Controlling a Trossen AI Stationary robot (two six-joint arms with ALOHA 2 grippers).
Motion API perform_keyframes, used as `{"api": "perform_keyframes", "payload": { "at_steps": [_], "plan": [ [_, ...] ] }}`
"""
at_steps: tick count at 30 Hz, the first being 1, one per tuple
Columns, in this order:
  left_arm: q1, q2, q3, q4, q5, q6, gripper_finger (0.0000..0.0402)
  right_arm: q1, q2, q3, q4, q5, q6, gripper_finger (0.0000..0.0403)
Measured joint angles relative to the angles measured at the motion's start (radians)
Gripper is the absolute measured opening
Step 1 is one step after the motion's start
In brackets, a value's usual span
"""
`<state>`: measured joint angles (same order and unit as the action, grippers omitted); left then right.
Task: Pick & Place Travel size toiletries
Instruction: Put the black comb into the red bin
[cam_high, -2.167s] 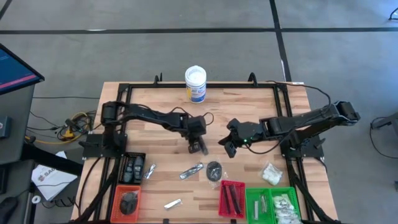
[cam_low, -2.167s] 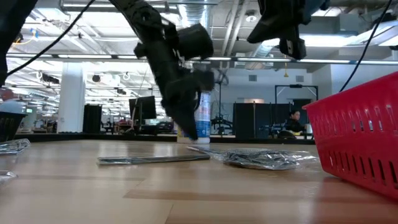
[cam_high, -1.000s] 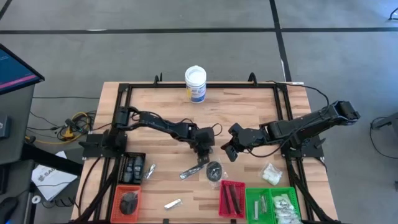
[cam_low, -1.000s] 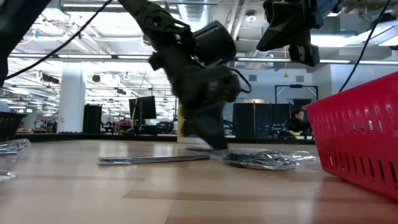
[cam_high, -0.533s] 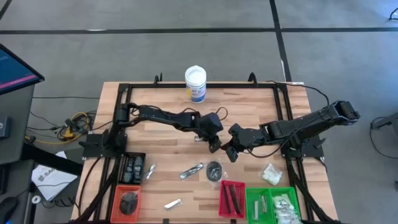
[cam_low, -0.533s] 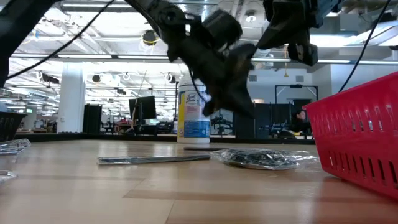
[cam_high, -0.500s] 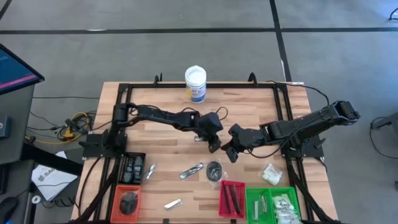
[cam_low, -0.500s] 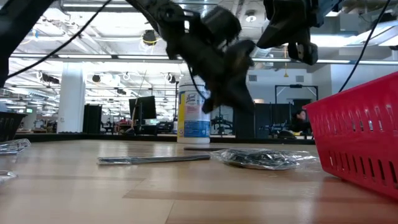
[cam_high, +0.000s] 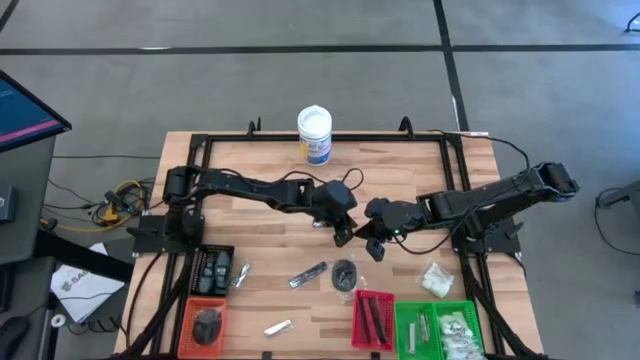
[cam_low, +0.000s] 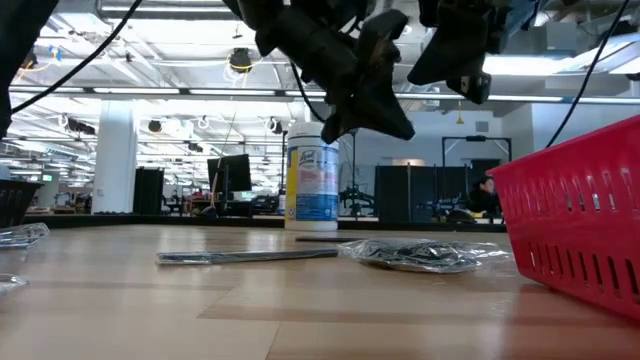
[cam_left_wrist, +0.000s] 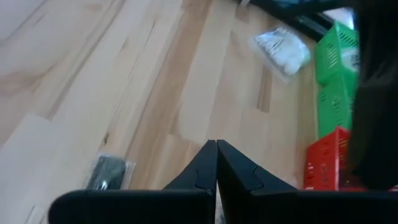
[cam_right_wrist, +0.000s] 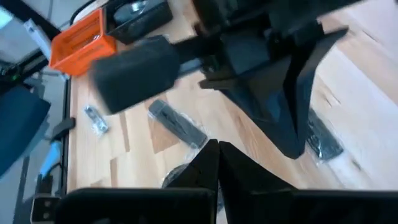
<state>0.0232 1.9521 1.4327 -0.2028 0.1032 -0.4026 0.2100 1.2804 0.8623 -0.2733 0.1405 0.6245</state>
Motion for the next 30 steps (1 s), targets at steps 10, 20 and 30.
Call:
{"api": "perform_keyframes", "payload": {
  "at_steps": [10,20,30],
  "plan": [
    [-0.015,-0.113,-0.318,0.143,-0.025,-0.129,0.0,0.001,-0.012,-0.049,0.207,-0.036,-0.104,0.0],
    [0.001,-0.346,-0.615,0.346,-0.114,-0.181,0.0001,-0.029,-0.135,-0.36,0.634,-0.012,0.016,0.0],
    [0.032,-0.272,-0.636,0.393,-0.075,-0.205,0.0001,-0.253,-0.03,-0.368,0.559,-0.194,0.049,0.0038]
  ]
}}
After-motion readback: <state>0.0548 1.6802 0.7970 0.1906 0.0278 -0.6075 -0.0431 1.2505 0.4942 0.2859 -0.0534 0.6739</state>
